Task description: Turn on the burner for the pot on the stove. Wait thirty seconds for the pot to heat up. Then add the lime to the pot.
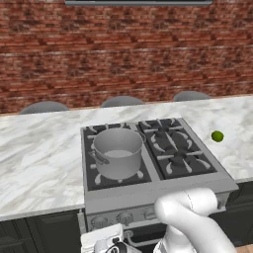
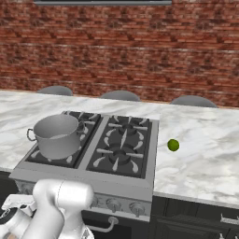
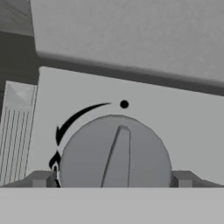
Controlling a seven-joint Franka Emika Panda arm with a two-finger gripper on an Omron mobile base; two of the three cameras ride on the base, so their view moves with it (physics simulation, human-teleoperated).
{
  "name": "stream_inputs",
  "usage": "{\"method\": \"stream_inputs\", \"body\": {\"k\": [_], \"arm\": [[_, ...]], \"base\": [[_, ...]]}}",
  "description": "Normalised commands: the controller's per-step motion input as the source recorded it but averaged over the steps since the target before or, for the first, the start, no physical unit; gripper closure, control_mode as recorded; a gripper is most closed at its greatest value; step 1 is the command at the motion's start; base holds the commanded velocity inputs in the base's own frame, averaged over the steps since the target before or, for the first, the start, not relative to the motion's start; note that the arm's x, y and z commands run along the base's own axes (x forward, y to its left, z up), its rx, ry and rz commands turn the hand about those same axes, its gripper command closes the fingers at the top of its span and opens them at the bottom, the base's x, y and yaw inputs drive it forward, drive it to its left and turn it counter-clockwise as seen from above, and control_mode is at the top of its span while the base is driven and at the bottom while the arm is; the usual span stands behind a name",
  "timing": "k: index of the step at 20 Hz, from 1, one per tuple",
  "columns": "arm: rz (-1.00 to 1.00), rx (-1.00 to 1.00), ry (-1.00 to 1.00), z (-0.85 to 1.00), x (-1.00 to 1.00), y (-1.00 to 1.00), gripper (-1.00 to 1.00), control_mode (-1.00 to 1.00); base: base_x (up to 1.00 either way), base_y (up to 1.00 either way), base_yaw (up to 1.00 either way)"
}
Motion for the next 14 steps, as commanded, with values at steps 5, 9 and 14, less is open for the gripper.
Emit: {"method": "stream_inputs", "body": {"k": [5, 9, 14], "arm": [[0.0, 0.02, 0.0, -0.14, 0.39, 0.0, -1.0, -1.0], [0.0, 0.0, 0.0, -0.18, 0.51, 0.0, -1.0, -1.0], [0.0, 0.01, 0.0, -0.1, 0.47, 0.0, 1.0, -1.0]], "base": [[0.0, 0.0, 0.0], [0.0, 0.0, 0.0], [0.0, 0.0, 0.0]]}}
